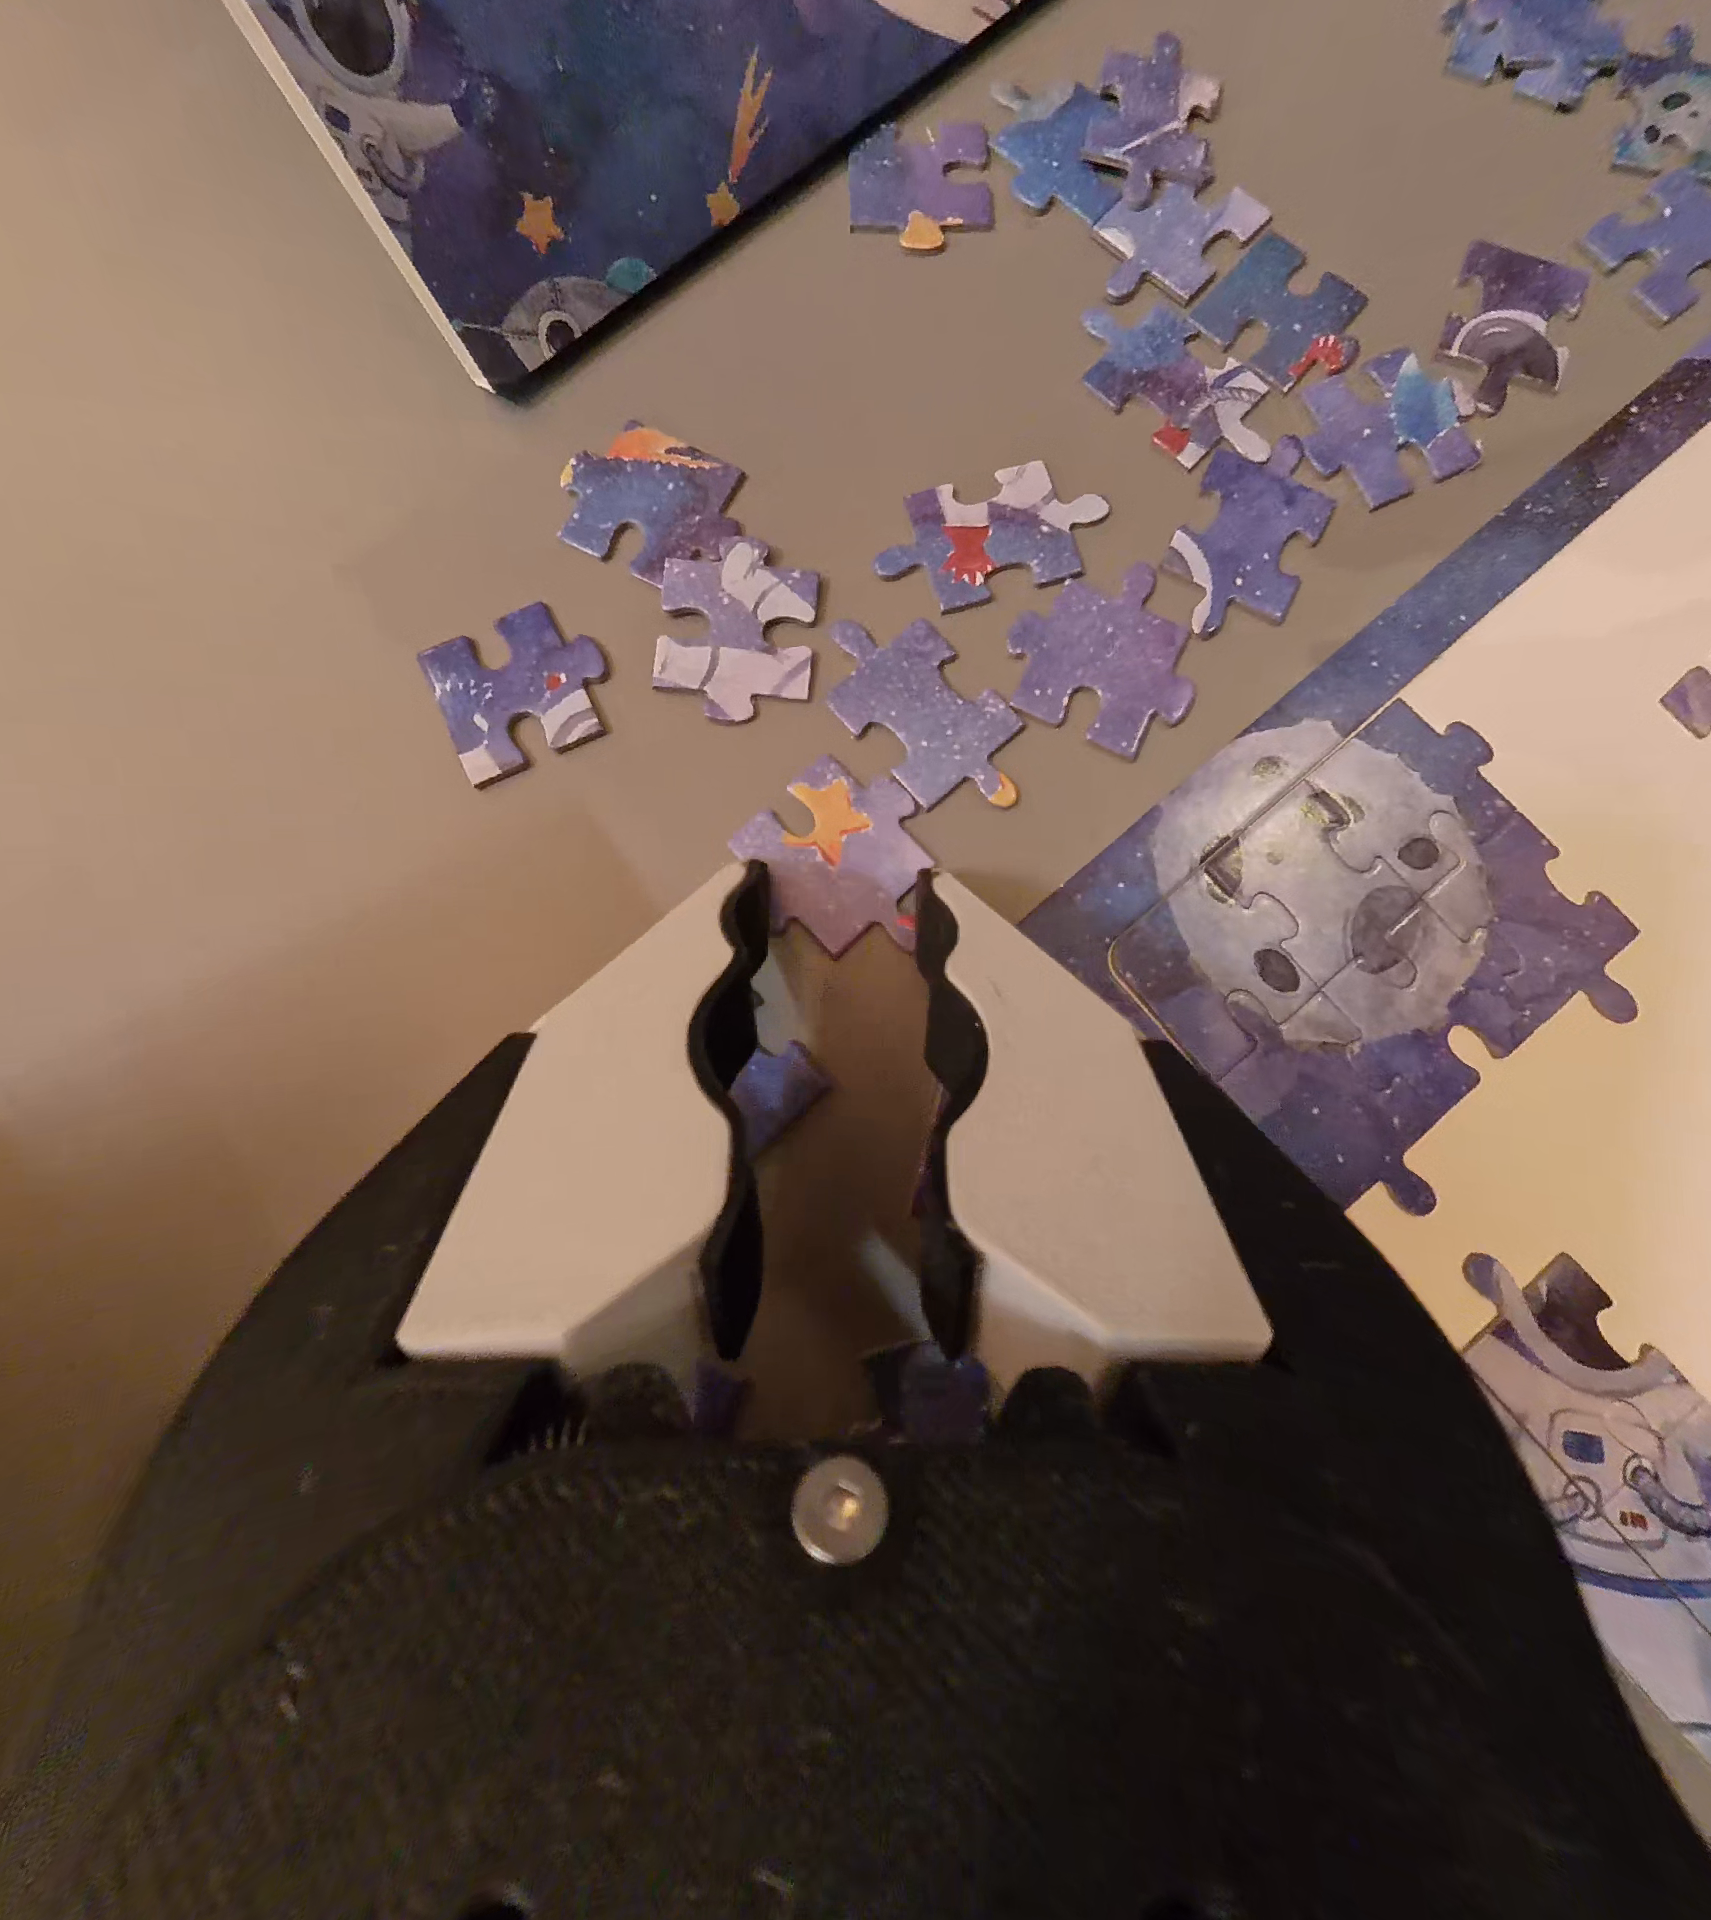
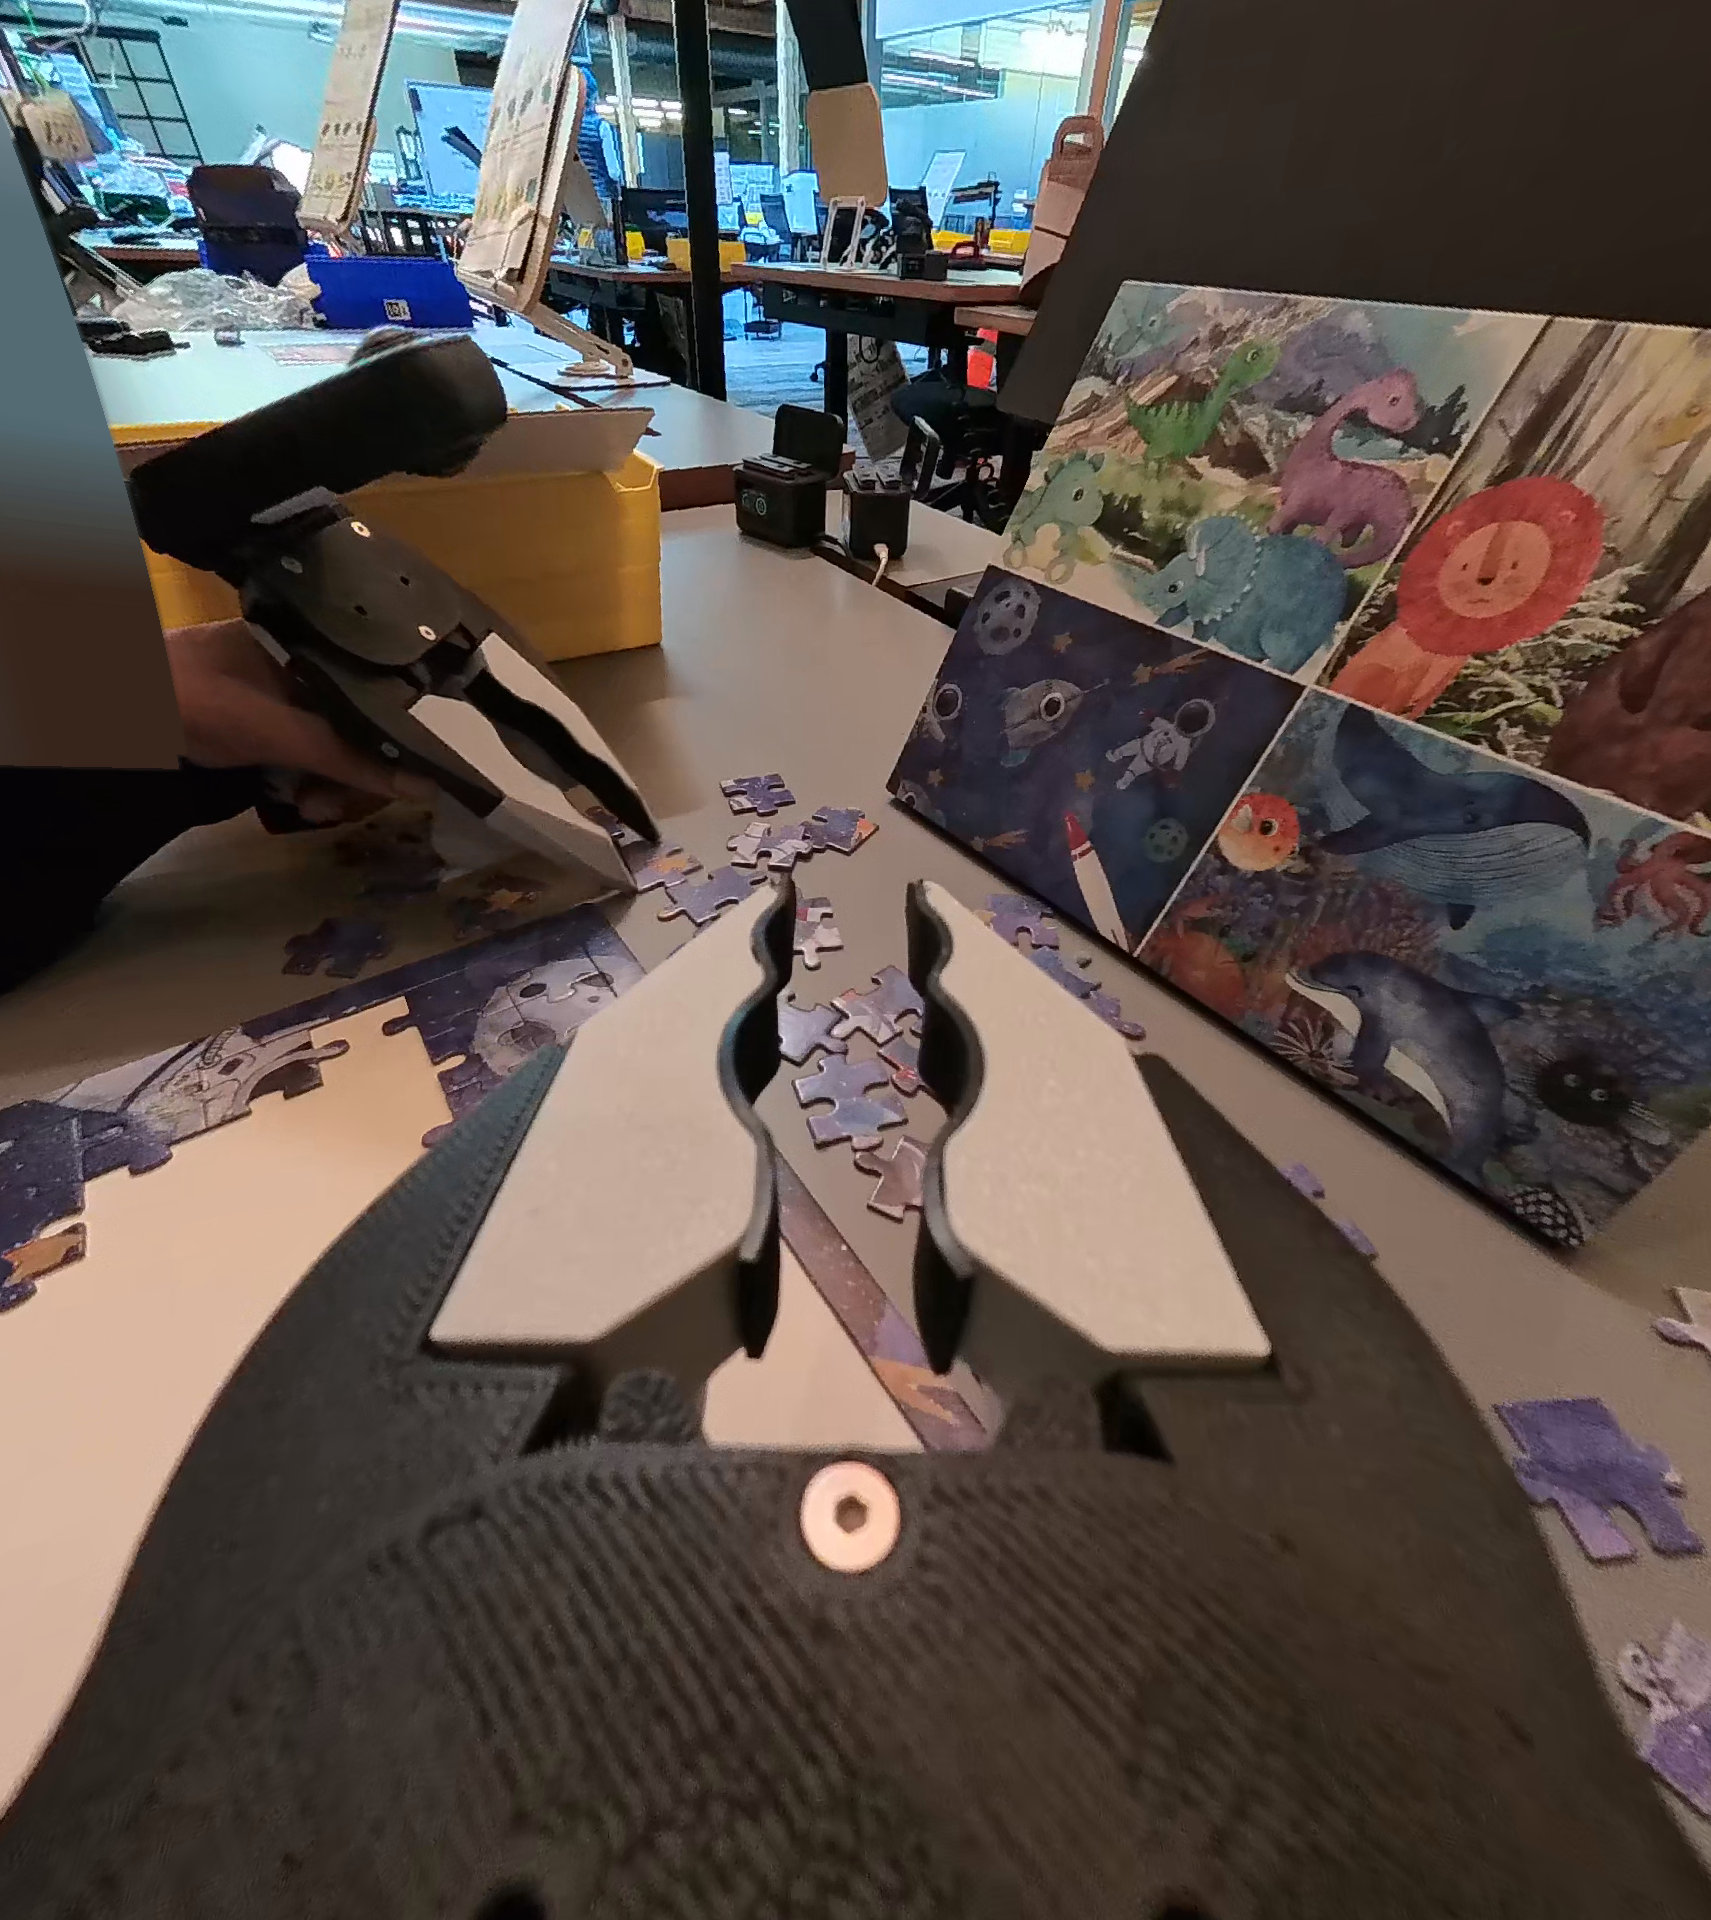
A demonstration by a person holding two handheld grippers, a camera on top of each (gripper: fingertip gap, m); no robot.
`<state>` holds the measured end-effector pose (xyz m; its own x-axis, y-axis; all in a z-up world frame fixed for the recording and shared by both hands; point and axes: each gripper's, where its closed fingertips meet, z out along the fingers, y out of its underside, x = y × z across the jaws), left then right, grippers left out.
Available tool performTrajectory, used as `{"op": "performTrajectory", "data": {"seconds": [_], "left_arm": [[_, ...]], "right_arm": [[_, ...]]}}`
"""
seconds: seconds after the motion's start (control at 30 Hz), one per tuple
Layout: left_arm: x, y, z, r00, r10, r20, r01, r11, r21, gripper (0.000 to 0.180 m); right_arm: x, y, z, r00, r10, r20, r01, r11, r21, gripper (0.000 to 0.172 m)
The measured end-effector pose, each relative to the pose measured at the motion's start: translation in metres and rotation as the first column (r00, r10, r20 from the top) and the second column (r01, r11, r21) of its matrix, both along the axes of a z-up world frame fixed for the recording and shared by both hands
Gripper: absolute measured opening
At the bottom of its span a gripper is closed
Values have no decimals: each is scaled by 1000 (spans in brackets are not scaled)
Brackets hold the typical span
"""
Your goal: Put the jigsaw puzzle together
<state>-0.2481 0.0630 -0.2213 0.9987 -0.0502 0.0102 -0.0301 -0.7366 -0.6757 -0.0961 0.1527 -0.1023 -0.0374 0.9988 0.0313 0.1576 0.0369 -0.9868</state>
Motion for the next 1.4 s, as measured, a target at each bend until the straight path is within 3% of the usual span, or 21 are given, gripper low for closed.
{"op": "performTrajectory", "data": {"seconds": [0.07, 0.33, 0.47, 0.53, 0.57, 0.67, 0.73, 0.83, 0.97, 1.17, 1.23, 1.4], "left_arm": [[-2, 0, 3, 1000, 6, -5, -5, 1000, 15, 15], [-4, 2, -1, 1000, 21, -5, -21, 1000, 13, 46], [-3, 3, -2, 999, 30, 14, -31, 999, 17, 47], [-1, 3, -1, 1000, 19, 22, -20, 1000, 19, 38], [1, 2, -1, 1000, 6, 28, -7, 1000, 19, 29], [3, 0, -1, 999, -15, 28, 14, 1000, 20, 27], [4, -1, 0, 999, -28, 37, 27, 999, 25, 26], [6, -3, 2, 997, -50, 59, 48, 998, 46, 25], [7, -4, 9, 992, -79, 93, 71, 993, 90, 25], [6, -5, 12, 991, -96, 97, 85, 990, 111, 25], [8, -4, 13, 990, -106, 97, 95, 988, 120, 24], [11, -4, 13, 988, -120, 96, 108, 986, 124, 25]], "right_arm": [[0, -1, -1, 1000, 3, 2, -3, 1000, 0, 20], [-4, -6, -6, 1000, 16, 21, -16, 1000, 8, 20], [-22, -13, -29, 990, 55, 128, -53, 998, -22, 26], [-38, -30, -42, 961, 150, 231, -138, 988, -67, 41], [-46, -39, -43, 950, 193, 245, -182, 981, -68, 41], [-75, -50, -43, 932, 253, 258, -269, 963, 27, 27], [-94, -50, -55, 902, 287, 323, -328, 942, 77, 31], [-114, -55, -82, 804, 384, 453, -446, 894, 33, 46], [-126, -55, -108, 695, 444, 565, -539, 842, 3, 44], [-134, -55, -116, 688, 446, 572, -550, 835, 10, 48], [-130, -57, -117, 668, 466, 579, -570, 822, -3, 39], [-130, -59, -117, 656, 499, 566, -604, 797, -3, 35]]}}
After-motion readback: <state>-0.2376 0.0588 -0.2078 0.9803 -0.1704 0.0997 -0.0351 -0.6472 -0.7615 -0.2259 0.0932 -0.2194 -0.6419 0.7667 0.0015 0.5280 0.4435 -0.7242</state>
